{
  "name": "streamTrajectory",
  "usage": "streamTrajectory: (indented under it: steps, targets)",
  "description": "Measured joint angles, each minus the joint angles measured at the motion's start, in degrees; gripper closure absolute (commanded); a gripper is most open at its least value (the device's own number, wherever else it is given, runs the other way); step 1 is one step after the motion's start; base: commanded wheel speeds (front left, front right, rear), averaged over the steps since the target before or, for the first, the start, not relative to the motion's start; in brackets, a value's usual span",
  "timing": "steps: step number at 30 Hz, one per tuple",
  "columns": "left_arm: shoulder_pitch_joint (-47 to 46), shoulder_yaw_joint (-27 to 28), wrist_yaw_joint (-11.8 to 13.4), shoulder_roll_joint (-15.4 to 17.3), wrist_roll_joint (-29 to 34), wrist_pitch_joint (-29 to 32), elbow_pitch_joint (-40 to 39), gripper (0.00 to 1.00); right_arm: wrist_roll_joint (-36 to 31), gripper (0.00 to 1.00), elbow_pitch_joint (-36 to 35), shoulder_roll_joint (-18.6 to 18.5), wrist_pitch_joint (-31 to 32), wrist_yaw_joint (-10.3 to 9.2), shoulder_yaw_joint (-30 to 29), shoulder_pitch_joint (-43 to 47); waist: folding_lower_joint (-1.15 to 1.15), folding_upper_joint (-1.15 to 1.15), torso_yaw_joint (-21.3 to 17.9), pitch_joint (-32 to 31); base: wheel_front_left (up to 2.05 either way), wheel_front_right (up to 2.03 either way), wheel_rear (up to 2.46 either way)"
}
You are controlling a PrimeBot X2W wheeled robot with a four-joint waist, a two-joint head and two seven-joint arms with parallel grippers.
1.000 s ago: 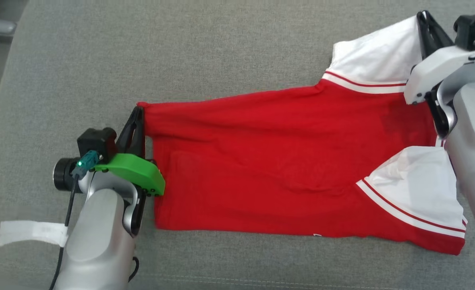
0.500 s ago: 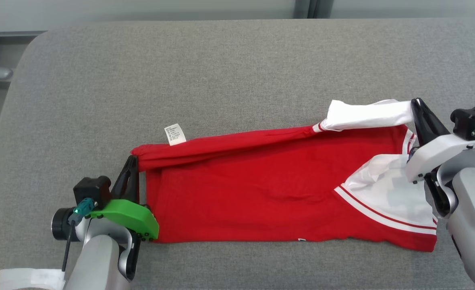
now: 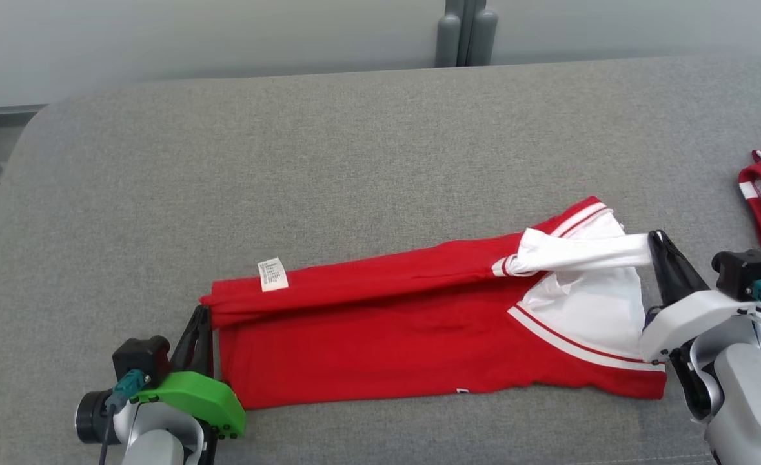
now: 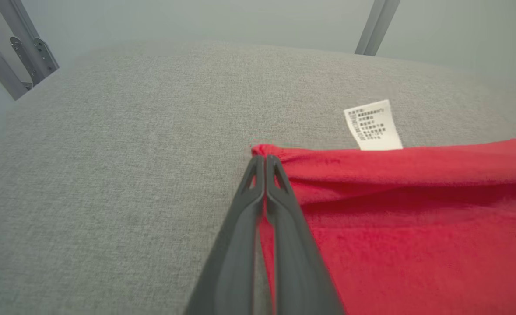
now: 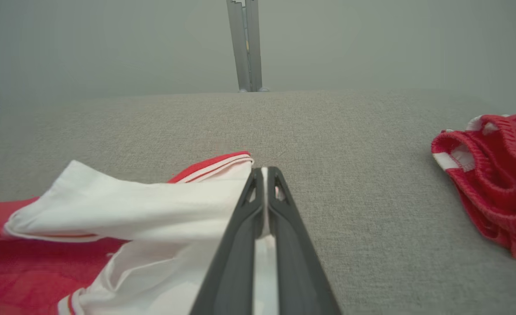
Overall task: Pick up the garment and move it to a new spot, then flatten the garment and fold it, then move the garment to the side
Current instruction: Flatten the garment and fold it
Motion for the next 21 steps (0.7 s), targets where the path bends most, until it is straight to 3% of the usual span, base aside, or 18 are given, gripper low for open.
streamTrajectory:
  steps: [9,10,11,12,16,21]
  targets:
    - [2.4,-1.1,-0.1,0.0,0.3,0.0,0.6,1.0,-1.2,1.0,-0.2,1.1,0.0,0.0,-0.5,3.4,0.0,0.0,-1.7,-1.3,0.0,0.0,0.0]
    - [2.6,-1.1,-0.1,0.0,0.3,0.0,1.1,0.87,-1.1,0.68,0.5,1.3,0.0,0.0,-0.2,3.6,0.0,0.0,-1.8,-1.3,0.0,0.0,0.0]
    - [2.9,-1.0,0.0,0.0,0.3,0.0,1.5,0.53,-0.9,0.0,1.6,1.6,0.0,0.0,0.2,3.8,0.0,0.0,-1.9,-1.4,0.0,0.0,0.0]
    - [3.3,-0.9,0.1,0.0,0.3,0.0,1.8,0.0,-0.6,0.0,2.4,1.8,0.0,0.0,0.3,4.0,0.0,0.0,-2.0,-1.4,0.0,0.0,0.0]
    - [5.6,0.3,1.6,0.0,-0.6,0.0,1.0,0.0,-0.4,0.0,2.6,1.7,0.0,0.0,-1.4,4.3,0.0,0.0,-2.3,-2.0,0.0,0.0,0.0]
    - [9.7,0.4,2.6,0.0,-1.9,0.0,-1.7,0.0,-1.0,0.0,-2.8,2.3,-0.1,-0.01,-3.5,7.5,0.0,0.0,-2.1,-2.9,0.0,0.0,0.0]
